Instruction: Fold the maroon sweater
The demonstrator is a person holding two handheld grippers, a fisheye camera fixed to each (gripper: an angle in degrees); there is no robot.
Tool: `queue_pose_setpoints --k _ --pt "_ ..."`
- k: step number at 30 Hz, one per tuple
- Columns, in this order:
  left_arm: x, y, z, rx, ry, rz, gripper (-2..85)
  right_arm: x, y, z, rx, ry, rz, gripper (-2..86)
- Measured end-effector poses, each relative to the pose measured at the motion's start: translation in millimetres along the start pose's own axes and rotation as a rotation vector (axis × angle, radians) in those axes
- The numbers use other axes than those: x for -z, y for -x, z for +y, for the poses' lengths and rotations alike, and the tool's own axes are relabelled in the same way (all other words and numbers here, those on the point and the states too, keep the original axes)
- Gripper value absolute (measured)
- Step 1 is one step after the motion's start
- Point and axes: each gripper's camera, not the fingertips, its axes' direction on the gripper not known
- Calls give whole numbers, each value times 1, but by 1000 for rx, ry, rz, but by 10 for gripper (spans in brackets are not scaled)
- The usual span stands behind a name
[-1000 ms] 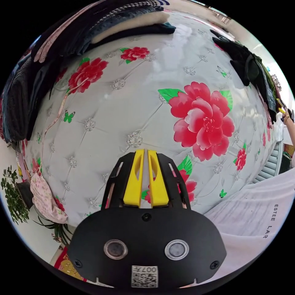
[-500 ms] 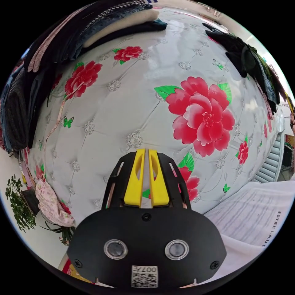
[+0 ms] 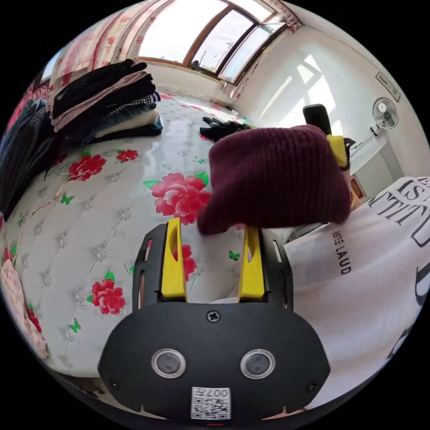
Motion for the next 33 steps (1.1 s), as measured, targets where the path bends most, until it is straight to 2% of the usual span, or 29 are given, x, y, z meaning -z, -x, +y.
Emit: queue_pose_setpoints --k 1,3,5,7,10,14,18,21,25,26,28,29,31,33 --pt "32 12 12 75 -22 -87 157 -28 6 -14 32 57 -15 22" --pt "70 37 31 174 18 -242 153 -106 32 -51 127 226 89 33" --pt "106 68 56 302 59 -349 144 -122 43 -55 168 228 181 42" --pt "161 97 88 415 26 -412 134 -117 36 -45 153 204 239 50" --pt "226 118 120 534 -64 -444 124 -74 -7 -8 -26 136 395 64" --pt "277 133 143 624 -118 -456 126 44 -67 100 -416 -100 624 84" --pt "327 133 145 670 -190 -543 119 144 -78 218 -731 -292 886 99" --pt "360 134 136 674 -272 -573 119 176 -90 264 -880 -311 927 104" --pt "354 172 123 724 -161 -500 143 177 -121 281 -952 -242 891 94" --pt "350 180 124 739 -137 -489 141 177 -121 277 -968 -238 978 83" --pt "340 210 126 882 -79 -419 51 175 -117 265 -916 -218 1024 55" --pt "343 214 124 901 -91 -394 50 180 -120 258 -934 -204 996 37" --pt "371 214 96 851 -235 -301 49 196 -113 241 -871 -202 901 18" --pt "404 211 61 776 -329 -248 46 252 -69 219 -730 -413 756 6"
